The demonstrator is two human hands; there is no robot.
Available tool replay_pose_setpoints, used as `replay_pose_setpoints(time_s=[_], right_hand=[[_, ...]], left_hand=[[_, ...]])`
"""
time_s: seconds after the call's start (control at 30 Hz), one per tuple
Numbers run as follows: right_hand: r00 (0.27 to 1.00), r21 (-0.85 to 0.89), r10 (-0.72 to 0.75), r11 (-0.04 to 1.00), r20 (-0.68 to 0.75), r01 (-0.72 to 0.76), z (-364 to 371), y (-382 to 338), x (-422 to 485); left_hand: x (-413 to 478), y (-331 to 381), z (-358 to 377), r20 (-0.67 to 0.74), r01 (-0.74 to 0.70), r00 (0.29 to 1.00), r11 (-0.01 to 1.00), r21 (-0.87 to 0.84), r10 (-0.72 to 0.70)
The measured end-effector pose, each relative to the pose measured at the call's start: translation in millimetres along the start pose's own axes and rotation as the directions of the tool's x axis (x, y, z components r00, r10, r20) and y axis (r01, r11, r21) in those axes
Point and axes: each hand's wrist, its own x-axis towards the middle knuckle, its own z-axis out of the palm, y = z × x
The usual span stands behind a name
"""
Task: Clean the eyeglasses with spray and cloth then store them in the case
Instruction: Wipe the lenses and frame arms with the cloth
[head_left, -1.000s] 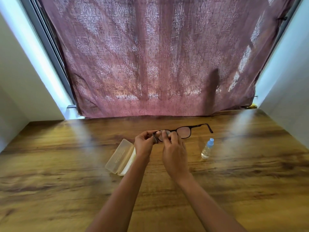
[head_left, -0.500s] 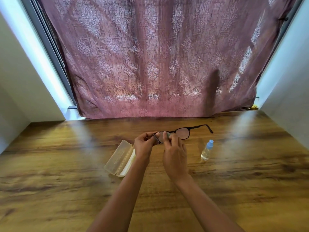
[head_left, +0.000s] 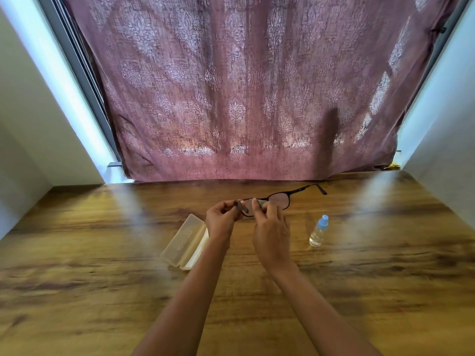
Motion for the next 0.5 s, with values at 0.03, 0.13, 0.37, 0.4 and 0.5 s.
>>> replay_pose_setpoints(time_s=[0.03, 0.13, 0.37, 0.4, 0.5], right_hand=[[1.0, 0.022, -0.001, 1.0, 0.01, 0.001, 0.2, -2.7, -1.0], [0.997, 0.049, -0.054, 0.997, 0.05, 0.052, -0.8, -6.9, -11.2], [0.999, -0.06, -0.043, 0.997, 0.007, 0.044, 0.4, 11.0, -10.2], [1.0, -0.045, -0.022, 0.999, 0.005, 0.023, 0.8, 7.8, -7.9], [1.0, 0.016, 0.02, 1.0, 0.008, -0.021, -0.3, -7.5, -5.6]], left_hand=[[-0.1, 0.4, 0.4, -0.003, -0.004, 1.0, 1.0, -0.005, 0.004], [0.2, 0.9, -2.1, -0.032, 0.001, 0.999, 1.0, -0.016, -0.002], [-1.1, -0.6, -5.0, -0.042, -0.017, 0.999, 0.998, 0.055, 0.019], [-2.0, 0.0, -3.4, -0.035, -0.02, 0.999, 0.998, 0.062, 0.023], [-3.7, 1.0, 0.4, -0.02, -0.028, 0.999, 0.999, 0.046, 0.029]])
